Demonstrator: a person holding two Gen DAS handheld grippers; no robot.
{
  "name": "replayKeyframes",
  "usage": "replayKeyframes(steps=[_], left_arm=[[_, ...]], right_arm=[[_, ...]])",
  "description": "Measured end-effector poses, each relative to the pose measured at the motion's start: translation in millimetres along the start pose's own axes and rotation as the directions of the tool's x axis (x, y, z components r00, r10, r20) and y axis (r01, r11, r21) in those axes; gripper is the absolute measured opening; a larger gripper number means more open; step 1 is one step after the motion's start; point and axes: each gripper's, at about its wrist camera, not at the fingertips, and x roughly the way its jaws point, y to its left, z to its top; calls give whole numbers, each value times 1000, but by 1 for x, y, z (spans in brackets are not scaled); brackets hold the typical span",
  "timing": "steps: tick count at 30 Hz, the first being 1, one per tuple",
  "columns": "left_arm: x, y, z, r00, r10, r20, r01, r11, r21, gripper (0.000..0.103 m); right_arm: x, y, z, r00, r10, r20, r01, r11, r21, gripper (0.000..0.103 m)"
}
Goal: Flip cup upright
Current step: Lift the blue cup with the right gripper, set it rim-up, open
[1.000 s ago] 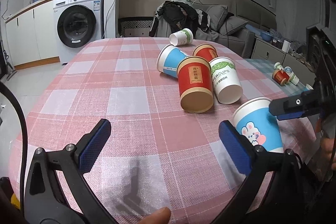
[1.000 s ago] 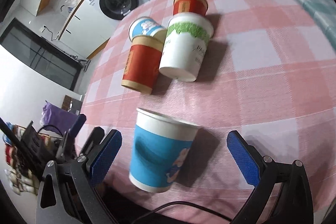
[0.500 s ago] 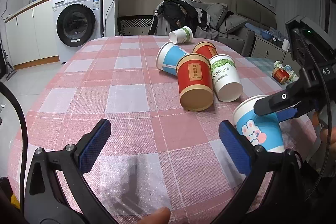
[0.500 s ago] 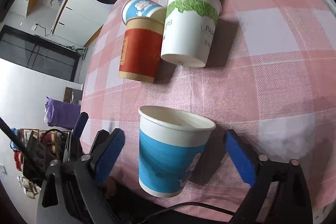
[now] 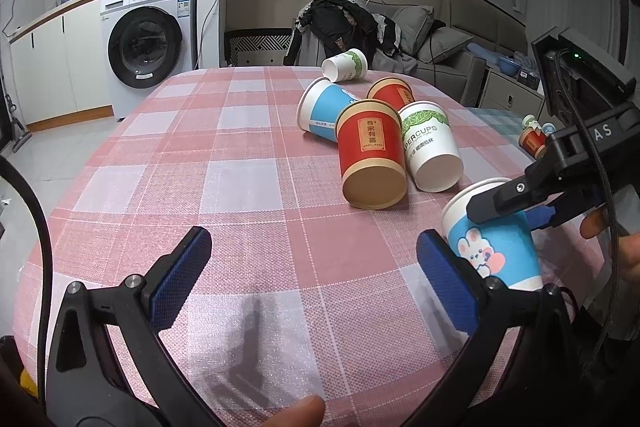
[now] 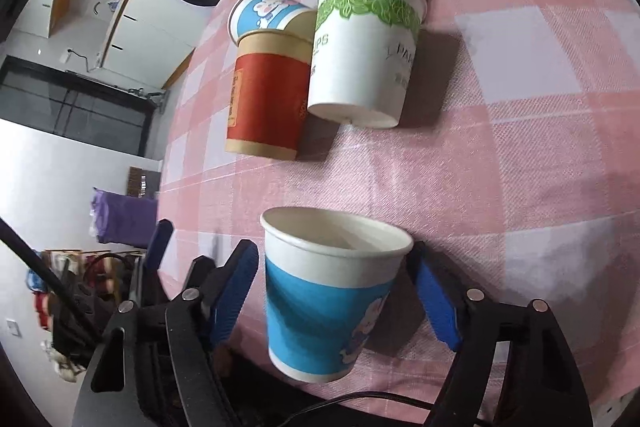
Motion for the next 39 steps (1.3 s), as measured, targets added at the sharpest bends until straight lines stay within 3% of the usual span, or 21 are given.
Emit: replayKeyframes(steps=[11,13,17,20,23,28,30,32,33,39], left_arm=[[1,-1,0,1000,1,-3,-1,1000,3,102],[1,-1,0,1000,6,1,-6,1000,3,102],[1,-1,-1,1000,5,4,-5,1000,2,102],[1,-1,-1,1000,3,1,-3,1000,1,102],[3,-2,-2,1000,3,-5,-3,1000,4,102],[6,-4,-3,1000,-2,-8,3,1000,9,102],[6,-4,-4,1000,-4,-5,4,1000,13,102],[7,-5,-4,1000,-4,-8,5,1000,16,102],[7,-5,-5,1000,-6,-8,6,1000,18,102],[8,-7,-6,1000,-3,-13,3,1000,22,102]], right_arm=[[-20,1,-6,997,30,75,-26,998,-54,67],[-27,4,-8,992,51,116,-42,996,-84,66],[-39,9,-16,973,34,230,4,987,-160,66],[-43,13,-23,944,6,330,67,975,-211,65],[-47,18,-30,898,-4,440,137,953,-270,65],[-49,25,-49,817,78,572,175,910,-375,65],[-43,33,-61,774,74,628,244,881,-405,65],[-41,35,-68,747,68,661,288,863,-414,65],[-37,36,-70,736,62,674,307,856,-415,65],[-27,28,-71,715,46,698,310,874,-375,65]])
